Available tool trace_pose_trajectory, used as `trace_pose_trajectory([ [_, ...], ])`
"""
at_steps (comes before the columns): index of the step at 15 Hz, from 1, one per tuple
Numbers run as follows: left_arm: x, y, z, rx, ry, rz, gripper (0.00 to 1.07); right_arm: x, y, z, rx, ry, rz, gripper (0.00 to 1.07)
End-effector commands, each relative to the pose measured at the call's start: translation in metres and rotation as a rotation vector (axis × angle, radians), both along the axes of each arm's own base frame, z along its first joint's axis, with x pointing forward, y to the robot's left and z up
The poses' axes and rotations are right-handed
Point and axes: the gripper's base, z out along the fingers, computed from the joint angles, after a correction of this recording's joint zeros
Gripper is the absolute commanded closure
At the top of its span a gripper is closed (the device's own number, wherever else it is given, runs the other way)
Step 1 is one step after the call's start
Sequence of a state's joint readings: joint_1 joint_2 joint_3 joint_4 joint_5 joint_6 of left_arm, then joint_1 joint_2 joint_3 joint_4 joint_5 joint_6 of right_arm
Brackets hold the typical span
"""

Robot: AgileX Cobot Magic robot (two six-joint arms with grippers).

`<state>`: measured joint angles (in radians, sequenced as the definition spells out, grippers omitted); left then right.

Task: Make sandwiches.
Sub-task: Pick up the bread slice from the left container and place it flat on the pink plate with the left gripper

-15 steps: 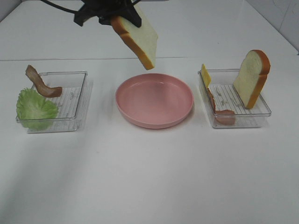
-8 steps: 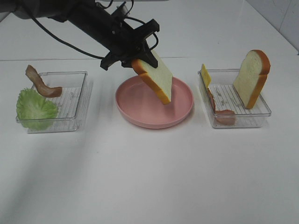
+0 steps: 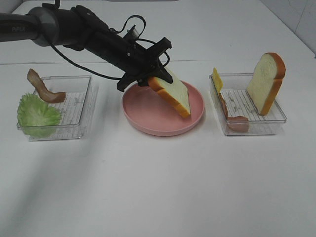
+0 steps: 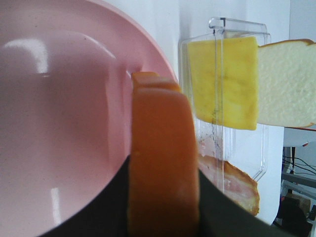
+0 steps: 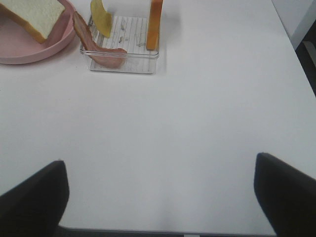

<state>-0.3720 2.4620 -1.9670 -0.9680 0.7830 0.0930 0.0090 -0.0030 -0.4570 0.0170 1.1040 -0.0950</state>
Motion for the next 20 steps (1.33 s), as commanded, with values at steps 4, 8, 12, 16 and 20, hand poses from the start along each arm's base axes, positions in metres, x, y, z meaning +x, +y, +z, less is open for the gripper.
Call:
trace_pose_trajectory([
  [4, -0.001, -0.005, -0.014, -0.048, 0.073, 0.027, 1.07, -0.003, 0.0, -0.001, -0.005, -0.03, 0.0, 0.09],
  [8, -0.003, -0.003, -0.018, -0.017, 0.116, 0.028, 0.56, -0.003, 0.0, -0.001, -0.005, -0.03, 0.0, 0.09],
  [12, -0.006, -0.002, -0.019, 0.003, 0.127, 0.001, 0.14, -0.003, 0.0, -0.001, -0.005, -0.03, 0.0, 0.09],
  [16, -0.008, 0.0, -0.007, 0.122, 0.132, -0.001, 0.14, -0.003, 0.0, -0.001, -0.005, -0.03, 0.0, 0.09],
  [20, -0.006, -0.016, 0.037, 0.31, 0.008, -0.024, 0.15, -0.003, 0.0, -0.001, -0.005, -0.03, 0.0, 0.09],
])
